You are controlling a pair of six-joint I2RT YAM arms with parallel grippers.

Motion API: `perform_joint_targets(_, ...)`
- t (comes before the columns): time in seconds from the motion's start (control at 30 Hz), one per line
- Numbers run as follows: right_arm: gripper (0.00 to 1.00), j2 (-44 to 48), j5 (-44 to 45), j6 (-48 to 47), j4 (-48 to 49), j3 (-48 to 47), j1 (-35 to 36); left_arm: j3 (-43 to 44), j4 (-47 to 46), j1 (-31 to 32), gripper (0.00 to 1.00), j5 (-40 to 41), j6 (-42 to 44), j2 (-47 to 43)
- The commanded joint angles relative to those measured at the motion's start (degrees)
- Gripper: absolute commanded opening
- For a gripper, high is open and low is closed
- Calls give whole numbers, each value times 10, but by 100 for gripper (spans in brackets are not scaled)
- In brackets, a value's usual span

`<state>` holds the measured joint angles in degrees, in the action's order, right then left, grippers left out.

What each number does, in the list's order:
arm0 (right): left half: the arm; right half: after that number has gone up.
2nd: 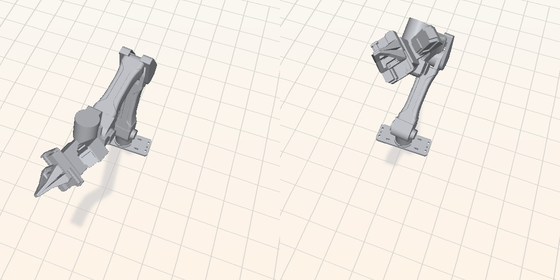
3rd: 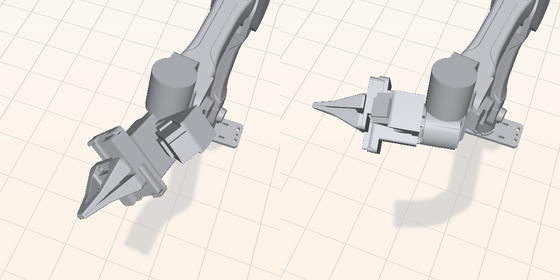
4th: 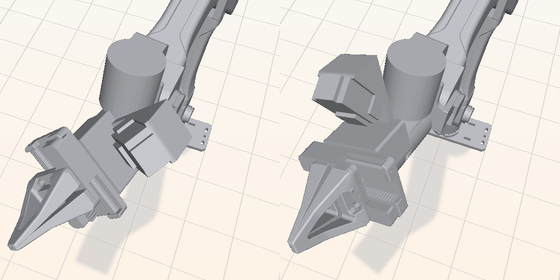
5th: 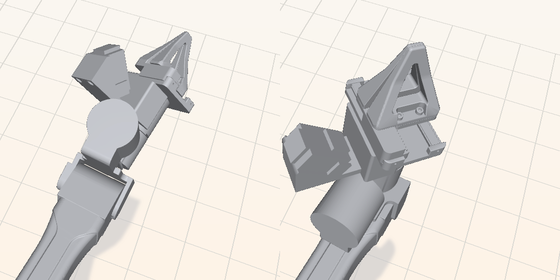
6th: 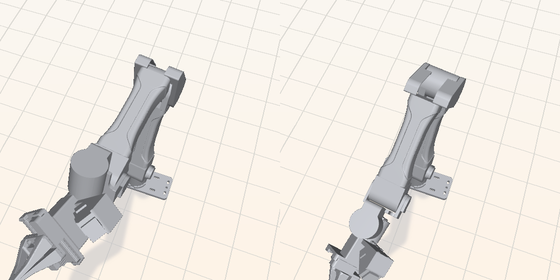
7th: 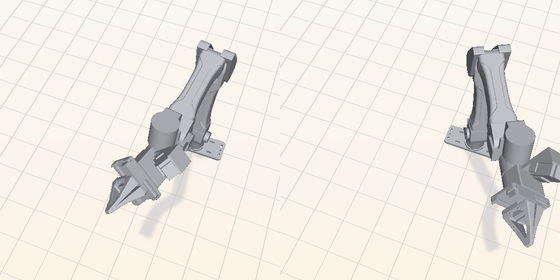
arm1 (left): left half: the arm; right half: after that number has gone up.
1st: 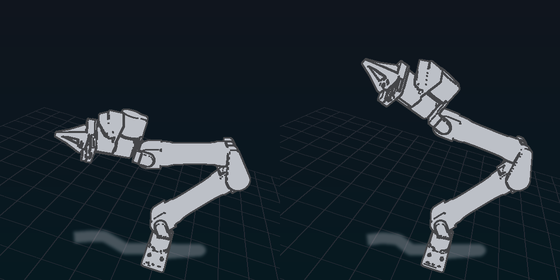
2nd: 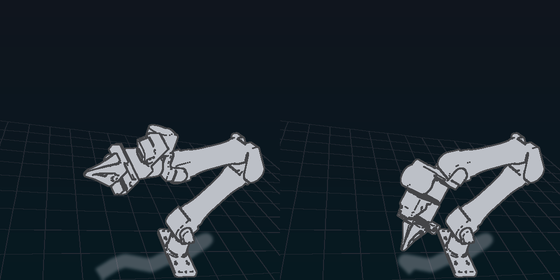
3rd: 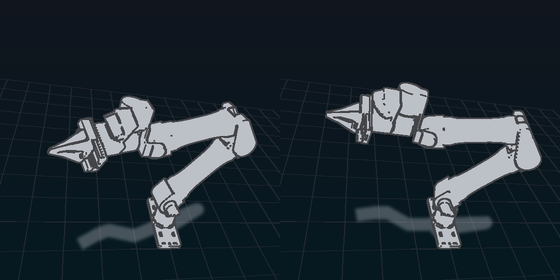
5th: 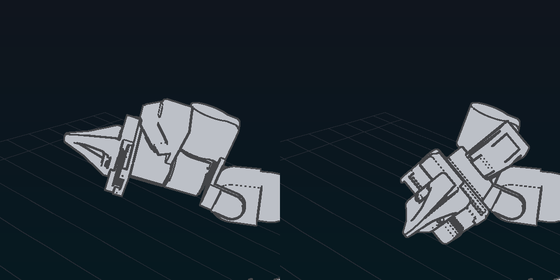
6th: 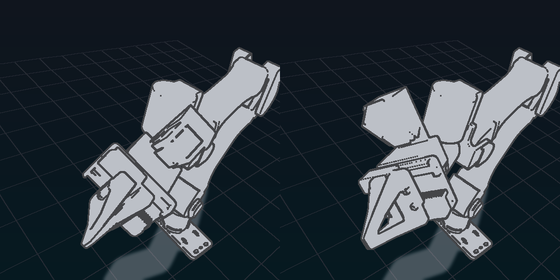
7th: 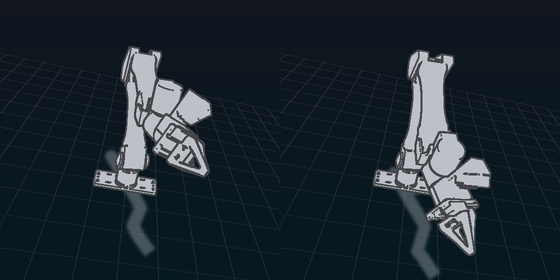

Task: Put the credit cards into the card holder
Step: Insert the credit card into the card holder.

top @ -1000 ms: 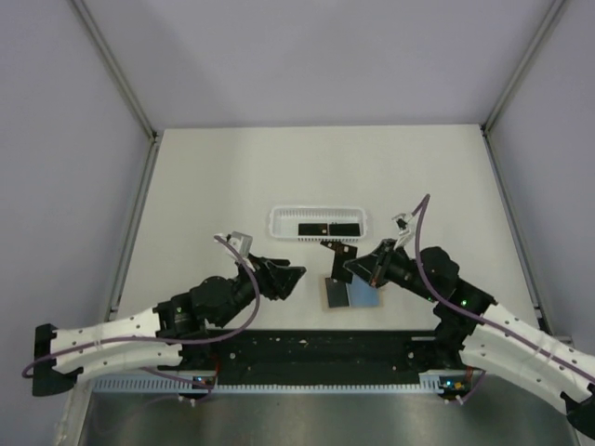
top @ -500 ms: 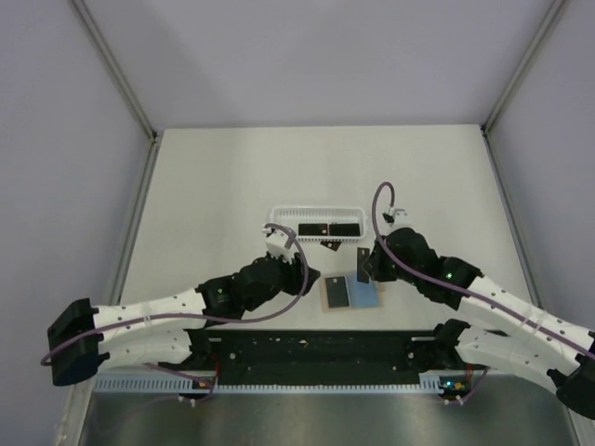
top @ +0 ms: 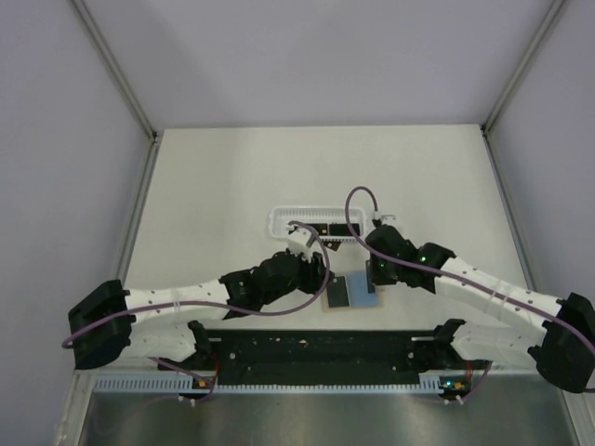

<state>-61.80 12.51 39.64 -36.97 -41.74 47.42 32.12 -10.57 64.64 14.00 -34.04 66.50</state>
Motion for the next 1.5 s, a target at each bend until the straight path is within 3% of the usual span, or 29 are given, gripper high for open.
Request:
perform_joint_targets(0.0, 0, -16, 28, 12, -43, -20, -13, 36, -59, -1, 47, -27, 20, 36)
perform_joint_targets(0.43, 0, -25, 14, 5, -72, -2, -25, 83, -89, -1, 41, -89, 40, 147)
perform_joint_targets(1.47, 0, -55, -21, -19, 2, 53, -37, 102, -145, 0, 34, -136, 42, 245)
